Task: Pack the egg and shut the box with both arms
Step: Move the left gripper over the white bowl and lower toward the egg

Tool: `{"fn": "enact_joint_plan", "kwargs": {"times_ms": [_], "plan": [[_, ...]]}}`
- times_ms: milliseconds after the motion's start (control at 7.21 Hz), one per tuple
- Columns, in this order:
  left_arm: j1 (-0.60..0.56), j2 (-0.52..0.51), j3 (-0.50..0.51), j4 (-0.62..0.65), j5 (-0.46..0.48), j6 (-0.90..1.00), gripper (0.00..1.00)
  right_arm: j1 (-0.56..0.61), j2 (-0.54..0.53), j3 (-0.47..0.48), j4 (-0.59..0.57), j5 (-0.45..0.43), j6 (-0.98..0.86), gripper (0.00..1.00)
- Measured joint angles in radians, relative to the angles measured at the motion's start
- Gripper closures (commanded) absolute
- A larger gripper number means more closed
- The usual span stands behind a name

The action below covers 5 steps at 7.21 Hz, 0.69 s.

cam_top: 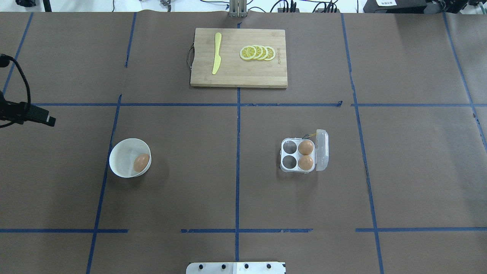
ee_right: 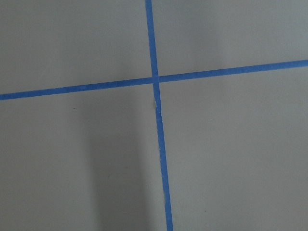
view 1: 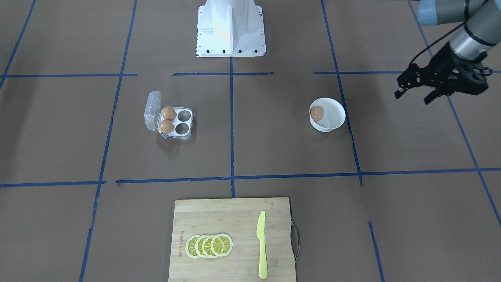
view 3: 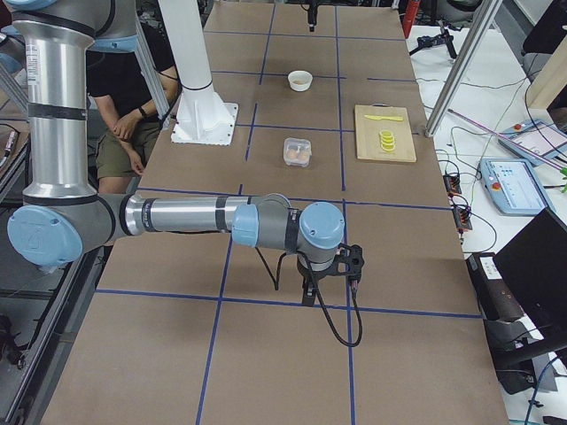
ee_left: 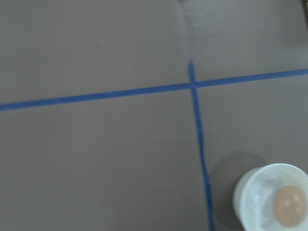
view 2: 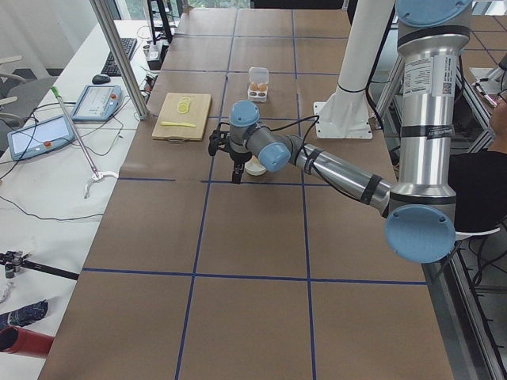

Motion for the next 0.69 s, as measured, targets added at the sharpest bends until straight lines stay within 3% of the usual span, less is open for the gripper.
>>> {"fn": "enact_joint_plan", "kwargs": {"times_ms": [277,693], "plan": [[0.162,-0.029,0.016,-0.109,0.124,-0.246,0.08,-0.001,0.0,-0.001,0.001,0.002,0.028,0.0],[0.29,-0.182,0.136,-0.135,0.217,-0.373,0.17,-0.002,0.006,0.0,0.001,0.005,0.058,0.0]]}}
